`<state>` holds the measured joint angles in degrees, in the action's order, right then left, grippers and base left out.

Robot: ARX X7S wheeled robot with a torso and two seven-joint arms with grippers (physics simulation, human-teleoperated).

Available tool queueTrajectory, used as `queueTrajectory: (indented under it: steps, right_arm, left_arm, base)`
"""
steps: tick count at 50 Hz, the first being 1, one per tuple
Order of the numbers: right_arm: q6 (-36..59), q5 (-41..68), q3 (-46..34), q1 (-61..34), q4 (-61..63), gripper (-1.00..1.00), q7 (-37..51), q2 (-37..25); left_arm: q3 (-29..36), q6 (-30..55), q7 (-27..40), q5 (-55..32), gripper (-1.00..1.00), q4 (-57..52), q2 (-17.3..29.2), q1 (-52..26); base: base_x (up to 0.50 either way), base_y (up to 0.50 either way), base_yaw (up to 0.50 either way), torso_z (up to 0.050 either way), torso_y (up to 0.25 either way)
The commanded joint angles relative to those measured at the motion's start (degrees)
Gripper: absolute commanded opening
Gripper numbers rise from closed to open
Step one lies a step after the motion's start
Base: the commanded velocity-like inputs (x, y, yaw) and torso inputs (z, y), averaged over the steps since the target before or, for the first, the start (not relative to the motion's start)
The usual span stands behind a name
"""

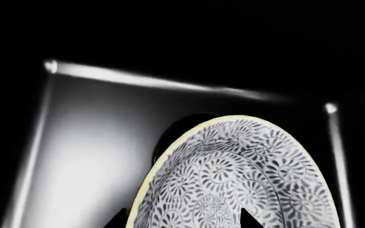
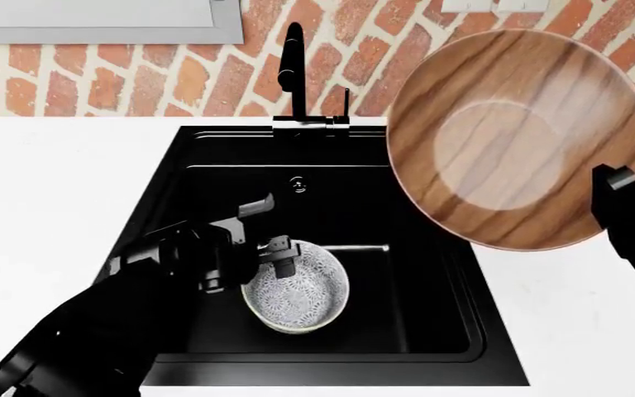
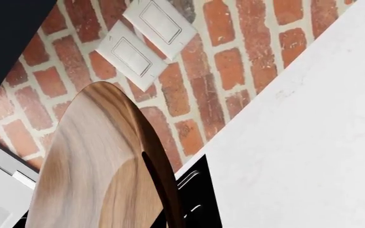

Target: Stack the bowls in the sink.

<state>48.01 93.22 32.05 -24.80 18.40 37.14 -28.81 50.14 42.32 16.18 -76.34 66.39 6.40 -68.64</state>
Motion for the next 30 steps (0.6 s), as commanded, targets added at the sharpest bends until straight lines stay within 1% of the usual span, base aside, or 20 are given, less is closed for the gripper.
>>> queueTrajectory:
  steps: [1,12,18,27,30]
  right_arm:
    - [-0.56,0.32,0.21,-0.21,0.22,-1.0,-0.97,-0.01]
    - [-0.52,0.31,-0.04,-0.14,0.18,-1.0,-1.69,-0.32]
    - [-0.2,0.4,-0.36,-0.09,0.11,-1.0,-2.11,-0.77]
    - [0.11,0.69,-0.73,-0.02,0.0,-1.0,-1.78,-1.28]
    - [0.23,0.88,-0.85,-0.01,-0.06,-1.0,-1.61,-1.46]
  left_arm:
    - [-1.33,0.65,3.57,-1.31,1.0,-5.92,2.25,0.57]
    - [-5.2,2.41,13.13,-6.08,1.0,-20.74,8.68,5.08]
    - [-8.44,2.51,18.21,-9.84,1.0,-29.72,12.32,8.05]
    - [-12.04,1.96,23.24,-13.56,1.0,-38.88,16.18,10.15]
    - [-12.77,1.86,23.8,-14.41,1.0,-40.66,16.83,10.55]
  base:
    - [0.0,0.0,0.0,0.0,0.0]
    - [0.0,0.0,0.0,0.001,0.0]
    - [0.0,0.0,0.0,0.0,0.002]
    - [0.0,0.0,0.0,0.0,0.0]
    - [0.0,0.0,0.0,0.0,0.0]
